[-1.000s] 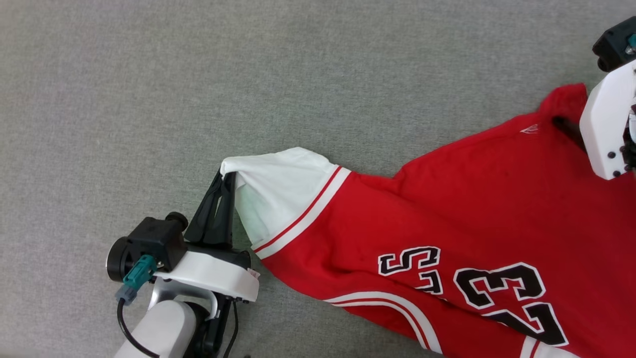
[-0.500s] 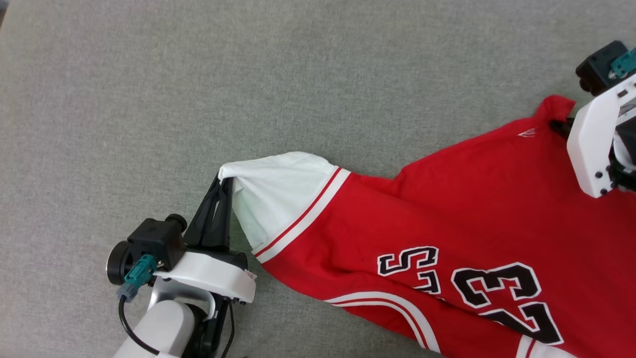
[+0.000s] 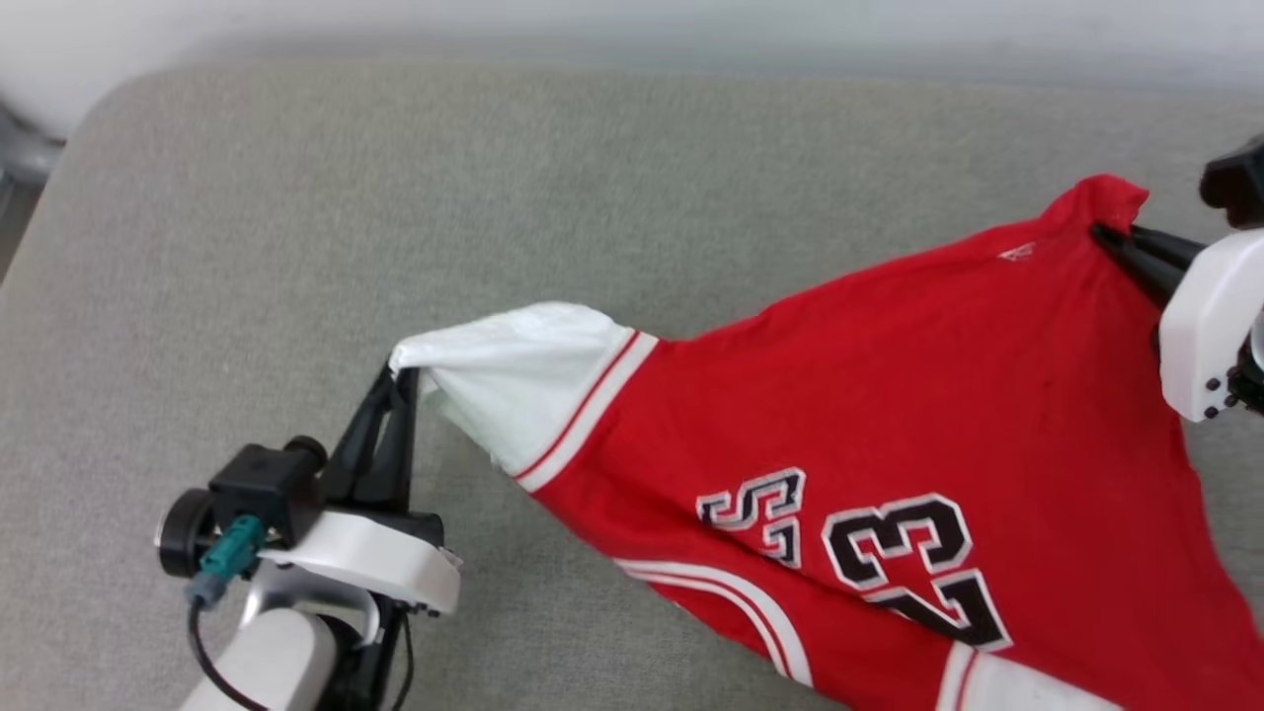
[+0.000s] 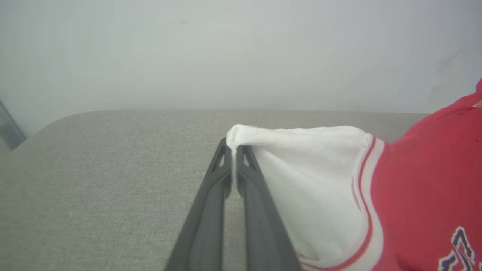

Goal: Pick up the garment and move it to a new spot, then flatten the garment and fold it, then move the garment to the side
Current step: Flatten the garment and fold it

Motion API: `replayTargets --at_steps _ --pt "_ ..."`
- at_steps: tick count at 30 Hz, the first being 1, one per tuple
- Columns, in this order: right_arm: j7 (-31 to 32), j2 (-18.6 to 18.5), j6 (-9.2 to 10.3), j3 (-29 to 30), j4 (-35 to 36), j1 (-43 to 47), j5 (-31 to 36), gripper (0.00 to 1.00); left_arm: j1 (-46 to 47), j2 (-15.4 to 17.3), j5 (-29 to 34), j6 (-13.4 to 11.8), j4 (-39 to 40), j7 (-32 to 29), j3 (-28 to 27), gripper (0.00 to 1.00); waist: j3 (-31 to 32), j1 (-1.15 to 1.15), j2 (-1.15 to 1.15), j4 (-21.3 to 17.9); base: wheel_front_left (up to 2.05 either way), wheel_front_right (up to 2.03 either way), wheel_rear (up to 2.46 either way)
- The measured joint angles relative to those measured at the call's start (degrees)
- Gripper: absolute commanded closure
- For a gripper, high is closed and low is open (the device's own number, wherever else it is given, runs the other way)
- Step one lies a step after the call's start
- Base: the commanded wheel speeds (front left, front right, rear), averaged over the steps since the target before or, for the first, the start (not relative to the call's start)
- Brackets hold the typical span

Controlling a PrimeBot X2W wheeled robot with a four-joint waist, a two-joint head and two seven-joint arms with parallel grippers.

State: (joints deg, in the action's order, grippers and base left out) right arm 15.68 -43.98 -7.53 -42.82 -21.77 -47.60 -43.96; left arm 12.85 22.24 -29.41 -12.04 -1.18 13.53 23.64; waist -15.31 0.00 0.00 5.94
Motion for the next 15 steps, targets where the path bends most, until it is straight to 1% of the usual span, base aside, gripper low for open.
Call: replayTargets --at_steps 3,7,11,15 --pt "-2.46 -0.43 0.0 3.35 2.49 2.11 -0.43 1.0 0.49 1.58 0.3 -0.1 2.21 -1.16 -0.65 1.0 2.31 0.0 0.0 -1.02 0.0 0.0 0.0" --pt "-4.16 -0.54 0.0 8.35 6.53 4.33 0.23 1.0 4.04 3.22 1.05 -0.09 5.19 -2.78 -1.56 1.0 4.35 0.0 0.0 -2.87 0.0 0.0 0.0" --pt "-4.39 -0.21 0.0 13.69 11.32 5.91 1.43 1.0 9.27 4.45 1.72 0.45 7.35 -4.06 -2.27 1.0 5.63 0.0 0.0 -4.54 0.0 0.0 0.0" --pt "-3.41 0.97 0.01 19.07 16.6 7.15 2.91 1.0 15.18 5.43 2.56 1.24 8.87 -5.39 -2.87 1.0 6.33 -0.01 0.0 -5.82 0.0 0.0 0.0"
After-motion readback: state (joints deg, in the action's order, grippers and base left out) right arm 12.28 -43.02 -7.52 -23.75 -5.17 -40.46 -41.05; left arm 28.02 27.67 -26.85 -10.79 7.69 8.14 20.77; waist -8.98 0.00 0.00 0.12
